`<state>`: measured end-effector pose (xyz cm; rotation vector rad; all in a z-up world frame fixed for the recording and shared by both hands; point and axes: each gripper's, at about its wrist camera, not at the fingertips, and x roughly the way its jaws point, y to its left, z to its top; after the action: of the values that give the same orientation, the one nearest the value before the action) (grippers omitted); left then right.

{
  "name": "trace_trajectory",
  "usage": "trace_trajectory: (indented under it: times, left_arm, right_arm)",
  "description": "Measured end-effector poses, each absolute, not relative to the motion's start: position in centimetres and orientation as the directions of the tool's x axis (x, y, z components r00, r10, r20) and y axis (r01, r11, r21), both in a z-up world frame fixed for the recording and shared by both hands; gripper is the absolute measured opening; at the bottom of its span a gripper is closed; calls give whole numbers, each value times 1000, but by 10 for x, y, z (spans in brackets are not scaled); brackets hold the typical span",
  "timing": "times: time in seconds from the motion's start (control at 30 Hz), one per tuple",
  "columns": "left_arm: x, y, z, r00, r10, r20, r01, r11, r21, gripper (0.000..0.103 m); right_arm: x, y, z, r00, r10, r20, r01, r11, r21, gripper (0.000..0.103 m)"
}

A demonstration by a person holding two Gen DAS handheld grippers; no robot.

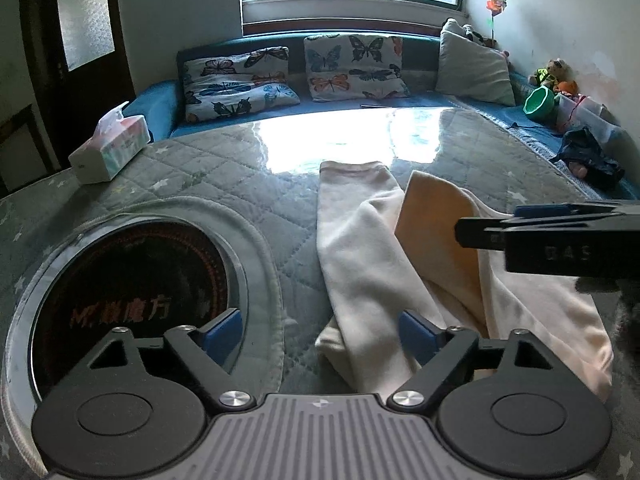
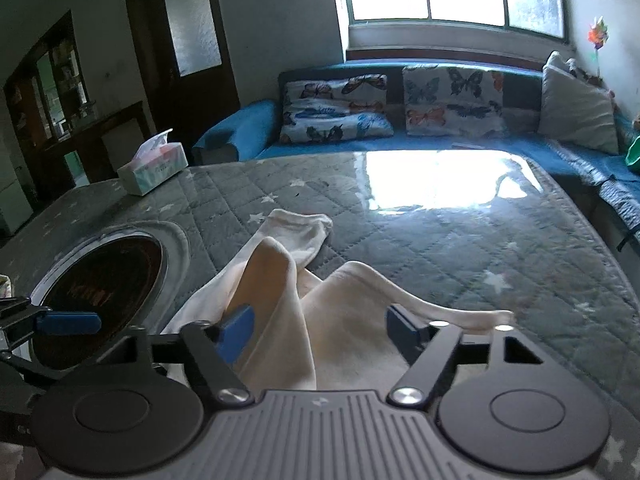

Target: Fold clothes

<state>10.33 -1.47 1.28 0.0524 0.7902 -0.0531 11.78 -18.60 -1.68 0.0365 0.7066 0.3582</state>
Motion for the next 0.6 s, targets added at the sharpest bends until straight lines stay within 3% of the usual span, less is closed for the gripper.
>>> trace_trajectory:
  times: [0.1, 0.2, 0.27, 0.33, 0.6]
  left_arm:
    - [110, -15, 12, 702, -29, -712, 67, 997, 26, 86]
    - [116, -16, 12, 700, -30, -713, 65, 998, 22, 86]
    - [120, -16, 13, 701, -31, -713, 60, 998, 16, 86]
    - [124, -16, 14, 704, -35, -710, 57, 998, 7, 88]
    - [147, -15, 15, 707, -75, -703, 50, 997, -56, 92]
  right_arm:
    - [130, -182, -22, 685, 354, -637, -318, 932, 176, 61]
    - [138, -181, -26, 663, 387, -641, -337, 919, 206, 40]
    - [139, -181, -26, 652, 401, -643, -353, 912, 211, 21]
    - [137, -184, -24, 654, 407, -638, -358, 909, 213, 11]
    - [101, -226, 5, 748, 338, -571, -308, 939, 152, 3]
